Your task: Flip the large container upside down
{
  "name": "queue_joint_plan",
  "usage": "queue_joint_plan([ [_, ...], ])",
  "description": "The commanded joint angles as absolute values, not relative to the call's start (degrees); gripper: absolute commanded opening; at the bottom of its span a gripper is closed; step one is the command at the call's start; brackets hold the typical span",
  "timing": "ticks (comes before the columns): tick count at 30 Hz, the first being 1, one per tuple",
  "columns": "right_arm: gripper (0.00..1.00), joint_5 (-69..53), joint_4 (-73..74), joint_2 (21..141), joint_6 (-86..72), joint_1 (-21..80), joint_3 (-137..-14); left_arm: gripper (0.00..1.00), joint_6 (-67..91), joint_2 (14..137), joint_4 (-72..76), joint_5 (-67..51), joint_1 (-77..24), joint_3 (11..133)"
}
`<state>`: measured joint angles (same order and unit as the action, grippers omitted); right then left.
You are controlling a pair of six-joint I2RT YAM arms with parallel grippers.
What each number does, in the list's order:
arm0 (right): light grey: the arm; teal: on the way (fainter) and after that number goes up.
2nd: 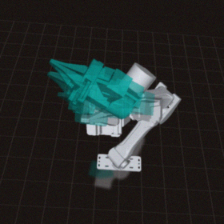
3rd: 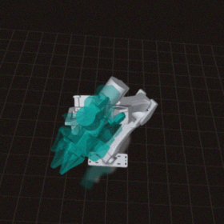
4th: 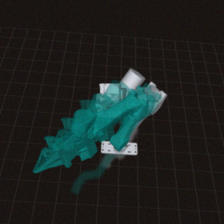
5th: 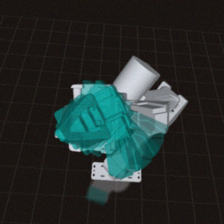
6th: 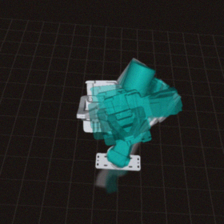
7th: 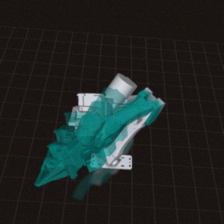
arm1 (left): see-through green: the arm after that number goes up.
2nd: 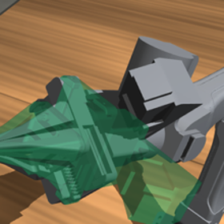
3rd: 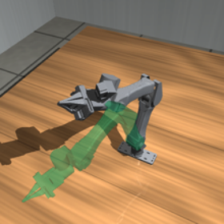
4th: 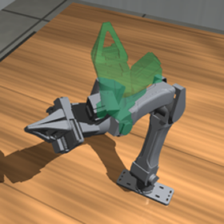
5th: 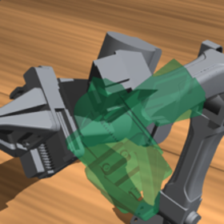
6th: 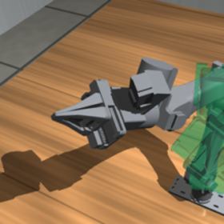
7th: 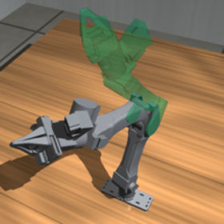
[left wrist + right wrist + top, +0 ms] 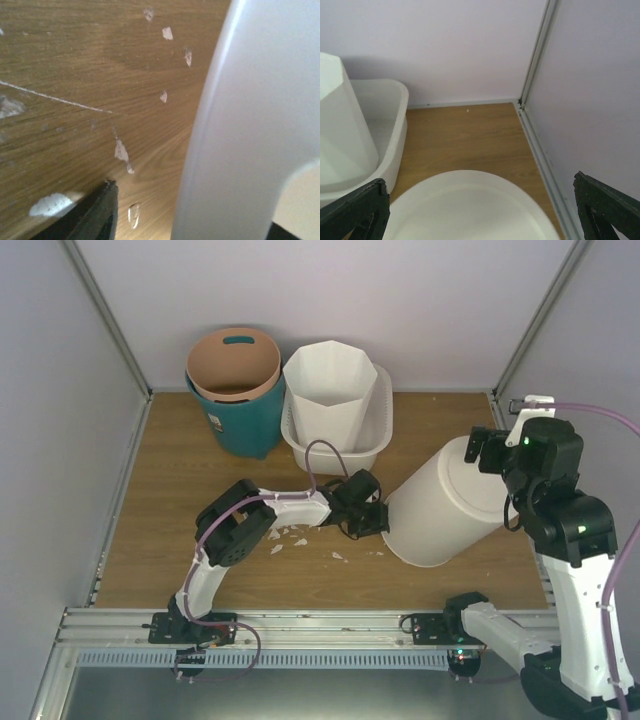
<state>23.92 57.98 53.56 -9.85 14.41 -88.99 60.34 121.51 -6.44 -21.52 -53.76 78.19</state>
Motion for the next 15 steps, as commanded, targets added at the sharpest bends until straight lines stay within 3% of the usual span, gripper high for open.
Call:
queue_joint_plan([
  [1,1.0,19.44,58.13,53.23,-11.28,14.63,-87.54,0.56,57.8,118.51,-11.92,-19.51,-53.67,75.3],
  [11,1.0,0.37,61.92,54.78,-10.5,14.7,-86.01,0.93,51.33,111.64,-19.34,-12.57,-51.23,72.19],
  [15,1.0,-9.92,62.03,54.03,-10.43,14.75,-85.55,0.96,46.55,108.52,-21.53,-9.83,-50.03,71.8],
])
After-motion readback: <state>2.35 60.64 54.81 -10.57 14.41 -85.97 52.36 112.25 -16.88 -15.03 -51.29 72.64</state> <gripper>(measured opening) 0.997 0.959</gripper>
